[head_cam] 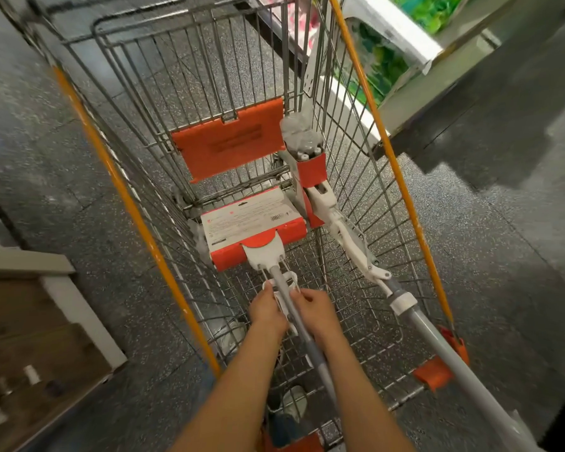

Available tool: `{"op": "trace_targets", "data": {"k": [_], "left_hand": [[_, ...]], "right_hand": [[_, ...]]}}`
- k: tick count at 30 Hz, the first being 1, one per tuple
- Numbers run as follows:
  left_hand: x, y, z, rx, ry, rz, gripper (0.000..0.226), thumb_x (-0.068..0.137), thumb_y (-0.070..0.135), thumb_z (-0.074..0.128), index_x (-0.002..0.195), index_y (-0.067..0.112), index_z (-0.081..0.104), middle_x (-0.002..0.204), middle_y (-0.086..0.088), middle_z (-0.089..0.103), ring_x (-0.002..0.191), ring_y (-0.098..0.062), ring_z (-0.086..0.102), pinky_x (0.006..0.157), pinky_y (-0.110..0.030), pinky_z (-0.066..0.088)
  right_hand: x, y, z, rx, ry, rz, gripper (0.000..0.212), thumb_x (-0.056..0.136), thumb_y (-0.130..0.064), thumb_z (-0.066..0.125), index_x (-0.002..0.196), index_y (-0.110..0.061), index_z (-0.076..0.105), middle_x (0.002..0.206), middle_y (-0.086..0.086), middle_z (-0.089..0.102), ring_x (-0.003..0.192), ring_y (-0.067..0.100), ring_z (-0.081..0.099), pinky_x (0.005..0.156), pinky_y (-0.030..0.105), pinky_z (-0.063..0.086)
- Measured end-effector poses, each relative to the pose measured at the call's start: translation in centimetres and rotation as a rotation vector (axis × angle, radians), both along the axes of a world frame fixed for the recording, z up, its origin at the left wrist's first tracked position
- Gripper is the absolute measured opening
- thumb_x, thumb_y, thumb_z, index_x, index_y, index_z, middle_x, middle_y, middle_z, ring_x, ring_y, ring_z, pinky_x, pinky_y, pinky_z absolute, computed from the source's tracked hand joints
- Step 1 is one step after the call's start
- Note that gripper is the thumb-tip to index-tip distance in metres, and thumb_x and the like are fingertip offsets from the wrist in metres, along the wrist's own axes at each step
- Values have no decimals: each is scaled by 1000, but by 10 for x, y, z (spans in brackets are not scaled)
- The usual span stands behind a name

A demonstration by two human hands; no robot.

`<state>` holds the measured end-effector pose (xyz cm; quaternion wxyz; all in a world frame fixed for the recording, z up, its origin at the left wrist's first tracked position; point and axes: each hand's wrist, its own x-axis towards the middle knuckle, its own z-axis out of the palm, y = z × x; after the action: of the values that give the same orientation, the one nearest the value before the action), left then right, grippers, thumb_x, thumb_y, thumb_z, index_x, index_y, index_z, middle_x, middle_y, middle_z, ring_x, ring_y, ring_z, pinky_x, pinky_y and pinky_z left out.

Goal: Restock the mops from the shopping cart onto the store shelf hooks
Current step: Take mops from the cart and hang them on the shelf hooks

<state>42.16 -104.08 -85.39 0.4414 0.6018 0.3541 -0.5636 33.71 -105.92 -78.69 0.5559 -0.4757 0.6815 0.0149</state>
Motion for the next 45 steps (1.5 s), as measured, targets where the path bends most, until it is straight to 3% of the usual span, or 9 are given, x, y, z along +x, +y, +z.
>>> {"op": "trace_targets", "data": {"k": [8, 12, 15, 22, 26, 31, 35, 41, 45], "left_hand": [[2, 12, 24, -84, -1, 36, 33, 104, 21, 54, 125, -4, 58, 120, -26, 65, 103, -39, 65, 81, -48, 56], [5, 17, 45, -145, 14, 38, 26, 104, 18, 52, 119, -3, 59, 118, -26, 64, 91, -37, 65, 77, -46, 55], [7, 20, 65, -187, 28, 39, 22, 105, 17, 50, 115, 0, 59, 115, -26, 64, 84, -34, 64, 77, -45, 55], [20, 20, 118, -299, 23, 69, 33, 105, 20, 49, 131, 0, 56, 121, -24, 65, 96, -32, 66, 87, -47, 55], [28, 15, 144, -360, 17, 85, 38, 104, 18, 51, 137, 1, 50, 130, -26, 61, 108, -34, 64, 94, -50, 54], [41, 8, 190, -460, 28, 57, 34, 103, 14, 52, 136, 3, 50, 128, -24, 63, 96, -30, 67, 77, -45, 57], [49, 3, 226, -555, 49, -2, 29, 101, 11, 54, 129, 4, 51, 122, -23, 64, 101, -31, 65, 91, -49, 55], [59, -5, 288, -743, 38, -129, 36, 99, 9, 57, 134, 5, 52, 98, -10, 73, 79, -21, 74, 60, -33, 60], [58, -6, 327, -917, 22, -217, 34, 97, 6, 57, 131, 9, 59, 117, -14, 73, 104, -29, 72, 69, -35, 62]], "right_hand": [[-2, 10, 28, -25, -23, 9, 18, 99, -13, 58, 107, -7, 73, 83, 2, 71, 70, 15, 67, 58, 19, 52], [1, 19, 45, -48, -20, 0, 19, 98, -15, 60, 110, -7, 73, 87, 2, 73, 73, 15, 68, 66, 28, 57], [3, 23, 63, -104, -28, 10, 16, 98, -14, 60, 107, -8, 72, 80, -6, 68, 64, 2, 61, 53, 10, 45], [13, 25, 111, -273, -13, 41, 17, 95, -15, 63, 109, -15, 73, 82, -12, 67, 72, -2, 61, 54, 6, 43], [18, 18, 139, -342, -34, 39, 18, 94, -17, 65, 109, -18, 75, 82, -10, 71, 70, 1, 64, 56, 9, 44], [22, 13, 172, -416, -62, 53, 12, 95, -25, 65, 104, -30, 72, 83, -9, 72, 73, 4, 68, 64, 21, 53], [26, 12, 198, -527, -70, 16, 14, 96, -27, 64, 101, -39, 68, 73, -11, 68, 61, 7, 62, 56, 19, 51], [18, 12, 247, -667, -106, -16, 20, 98, -31, 61, 114, -24, 72, 81, -15, 64, 64, 1, 55, 57, 19, 47], [9, 20, 293, -772, -185, -63, 15, 96, -46, 60, 94, -35, 69, 72, 6, 67, 66, 28, 66, 61, 47, 56]]}}
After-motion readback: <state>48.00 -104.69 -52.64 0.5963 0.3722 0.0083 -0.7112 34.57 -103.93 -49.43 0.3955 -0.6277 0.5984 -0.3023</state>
